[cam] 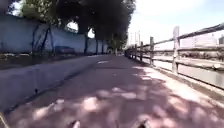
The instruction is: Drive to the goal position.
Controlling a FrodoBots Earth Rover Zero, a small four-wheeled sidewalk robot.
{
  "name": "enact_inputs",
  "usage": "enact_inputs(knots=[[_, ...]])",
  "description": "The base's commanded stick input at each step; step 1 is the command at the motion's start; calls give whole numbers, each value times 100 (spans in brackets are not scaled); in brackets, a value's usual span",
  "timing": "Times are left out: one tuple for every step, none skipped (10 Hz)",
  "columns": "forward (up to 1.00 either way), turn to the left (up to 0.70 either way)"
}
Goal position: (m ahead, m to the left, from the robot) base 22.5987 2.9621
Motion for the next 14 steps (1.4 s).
enact_inputs(knots=[[85, 0], [85, 0], [85, 0], [85, -21], [85, -33], [85, -34], [85, -23], [85, 0], [85, 0], [85, 0], [85, 0], [85, 0], [85, 0], [85, 0]])
